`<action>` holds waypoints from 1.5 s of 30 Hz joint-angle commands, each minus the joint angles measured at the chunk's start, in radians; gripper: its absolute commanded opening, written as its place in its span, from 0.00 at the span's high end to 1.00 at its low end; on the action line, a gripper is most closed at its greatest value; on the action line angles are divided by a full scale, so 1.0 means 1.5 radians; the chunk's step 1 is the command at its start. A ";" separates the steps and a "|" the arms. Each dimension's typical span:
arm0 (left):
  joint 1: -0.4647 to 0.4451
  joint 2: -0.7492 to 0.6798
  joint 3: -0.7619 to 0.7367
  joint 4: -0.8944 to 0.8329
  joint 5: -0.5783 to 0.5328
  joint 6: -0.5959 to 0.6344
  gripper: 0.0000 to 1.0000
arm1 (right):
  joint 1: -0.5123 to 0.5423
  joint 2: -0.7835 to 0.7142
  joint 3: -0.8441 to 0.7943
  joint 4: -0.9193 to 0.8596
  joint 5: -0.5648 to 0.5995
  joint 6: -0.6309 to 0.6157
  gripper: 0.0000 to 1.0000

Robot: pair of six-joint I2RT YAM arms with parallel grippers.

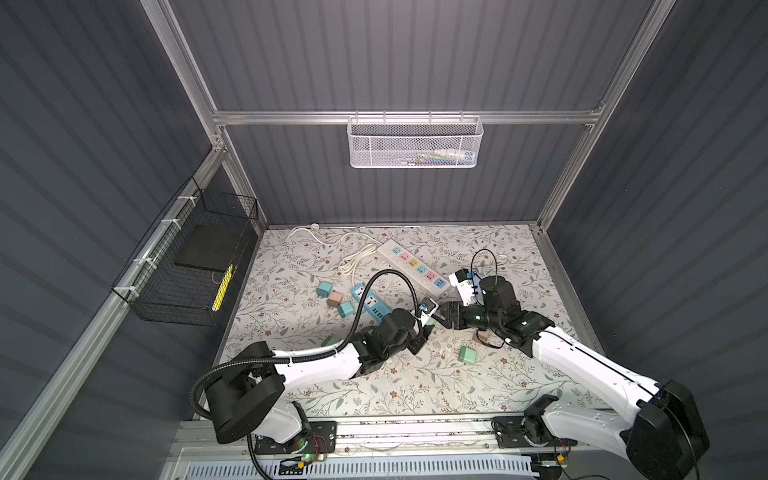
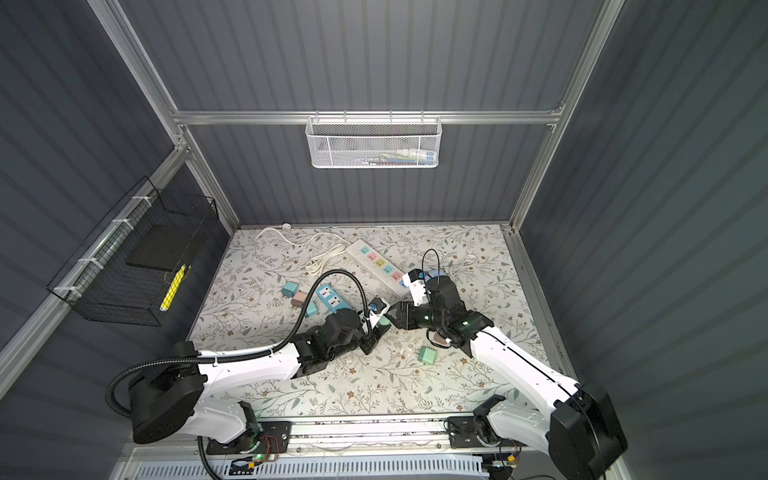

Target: Insert the plug

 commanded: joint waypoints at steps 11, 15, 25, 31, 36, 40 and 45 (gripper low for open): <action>-0.001 -0.010 0.045 -0.012 0.020 -0.013 0.88 | 0.006 0.036 -0.001 0.053 -0.030 0.016 0.57; -0.001 -0.013 0.045 -0.008 0.011 -0.014 0.87 | 0.008 0.048 0.000 0.063 -0.042 0.022 0.62; -0.001 -0.038 0.025 -0.013 -0.059 -0.052 0.24 | 0.008 0.011 -0.004 0.050 -0.003 0.018 0.76; -0.001 -0.122 -0.003 -0.067 -0.154 -0.136 0.16 | 0.006 -0.046 0.010 0.012 0.121 -0.013 0.77; 0.024 -0.152 0.058 -0.303 -0.355 -0.373 0.00 | -0.002 -0.077 0.028 -0.038 0.200 -0.058 0.77; 0.135 -0.094 0.170 -0.538 -0.277 -0.562 0.00 | -0.004 -0.089 0.033 -0.058 0.228 -0.076 0.77; 0.265 0.052 0.268 -0.630 -0.066 -0.639 0.00 | -0.004 -0.090 0.032 -0.058 0.225 -0.075 0.77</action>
